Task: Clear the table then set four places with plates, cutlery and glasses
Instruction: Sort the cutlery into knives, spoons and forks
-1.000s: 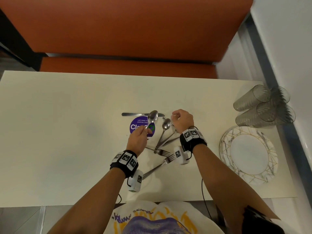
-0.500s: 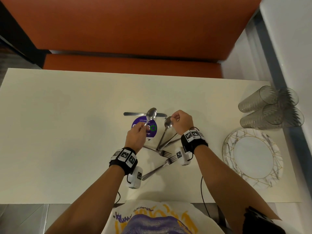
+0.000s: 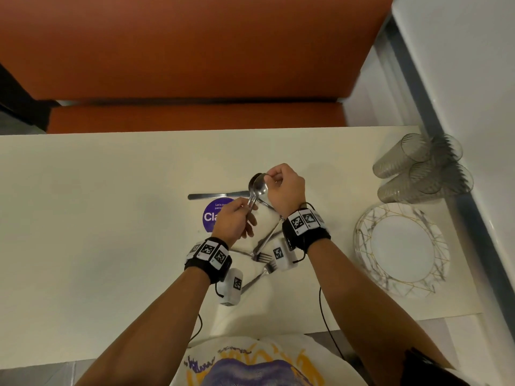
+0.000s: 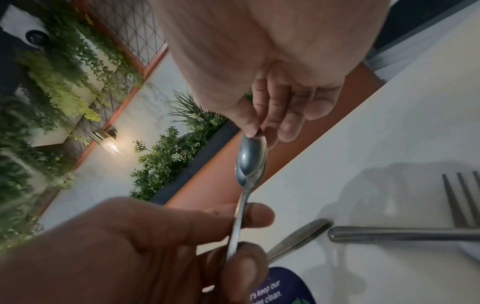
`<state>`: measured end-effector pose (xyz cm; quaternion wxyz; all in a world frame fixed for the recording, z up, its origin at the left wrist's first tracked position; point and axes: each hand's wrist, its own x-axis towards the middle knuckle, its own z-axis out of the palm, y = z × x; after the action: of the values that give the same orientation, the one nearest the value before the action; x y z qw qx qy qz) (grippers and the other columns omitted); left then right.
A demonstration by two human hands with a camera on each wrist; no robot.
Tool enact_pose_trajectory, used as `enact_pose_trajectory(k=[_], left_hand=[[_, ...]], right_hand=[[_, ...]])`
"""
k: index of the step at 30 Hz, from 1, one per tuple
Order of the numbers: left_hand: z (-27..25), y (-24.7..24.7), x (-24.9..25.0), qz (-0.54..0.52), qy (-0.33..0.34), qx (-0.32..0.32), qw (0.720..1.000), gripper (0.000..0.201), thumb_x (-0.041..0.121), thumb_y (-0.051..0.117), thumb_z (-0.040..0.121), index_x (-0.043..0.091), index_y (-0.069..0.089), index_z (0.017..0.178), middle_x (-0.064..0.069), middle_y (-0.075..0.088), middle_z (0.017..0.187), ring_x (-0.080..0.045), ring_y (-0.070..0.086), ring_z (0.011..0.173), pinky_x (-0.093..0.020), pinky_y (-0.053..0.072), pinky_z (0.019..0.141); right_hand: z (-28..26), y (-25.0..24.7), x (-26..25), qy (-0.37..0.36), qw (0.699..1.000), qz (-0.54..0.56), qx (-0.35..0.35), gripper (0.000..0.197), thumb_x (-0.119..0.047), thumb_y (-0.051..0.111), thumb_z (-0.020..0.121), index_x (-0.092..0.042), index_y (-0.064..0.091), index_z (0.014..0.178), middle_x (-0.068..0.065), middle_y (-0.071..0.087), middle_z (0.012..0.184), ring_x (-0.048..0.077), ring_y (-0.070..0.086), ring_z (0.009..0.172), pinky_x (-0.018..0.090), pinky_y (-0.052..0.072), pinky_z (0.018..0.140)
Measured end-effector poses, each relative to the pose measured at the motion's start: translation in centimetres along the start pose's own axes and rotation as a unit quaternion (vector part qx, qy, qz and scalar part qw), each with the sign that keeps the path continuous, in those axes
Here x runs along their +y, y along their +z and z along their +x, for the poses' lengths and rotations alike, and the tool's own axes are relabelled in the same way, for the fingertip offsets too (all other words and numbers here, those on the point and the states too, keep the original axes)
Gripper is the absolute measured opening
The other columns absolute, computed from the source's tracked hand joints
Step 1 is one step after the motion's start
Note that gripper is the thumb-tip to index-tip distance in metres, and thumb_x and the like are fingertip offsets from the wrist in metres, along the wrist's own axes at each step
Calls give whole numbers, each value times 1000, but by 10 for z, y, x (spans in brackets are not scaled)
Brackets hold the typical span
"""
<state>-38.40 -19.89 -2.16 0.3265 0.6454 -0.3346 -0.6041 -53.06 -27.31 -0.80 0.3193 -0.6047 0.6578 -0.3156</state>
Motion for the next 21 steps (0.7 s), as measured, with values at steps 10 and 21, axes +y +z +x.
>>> enact_pose_trajectory(k=[10, 21], left_hand=[[-2, 9, -6, -38, -15, -3, 999, 29, 9, 39, 106, 5, 67, 97, -1, 47, 61, -11, 36, 47, -23, 29, 42], [9, 10, -38, 41, -17, 56, 997, 29, 15, 46, 102, 18, 65, 81, -1, 58, 76, -13, 47, 65, -30, 38, 60]], right_hand=[[-2, -7, 8, -41, 997, -25, -68, 14, -10, 61, 94, -14, 73, 102, 1, 75, 90, 14, 70, 80, 31, 59, 78], [4, -50, 54, 81, 994, 30, -70, 17, -13, 57, 95, -17, 73, 100, 1, 74, 88, 8, 68, 73, 23, 55, 66]])
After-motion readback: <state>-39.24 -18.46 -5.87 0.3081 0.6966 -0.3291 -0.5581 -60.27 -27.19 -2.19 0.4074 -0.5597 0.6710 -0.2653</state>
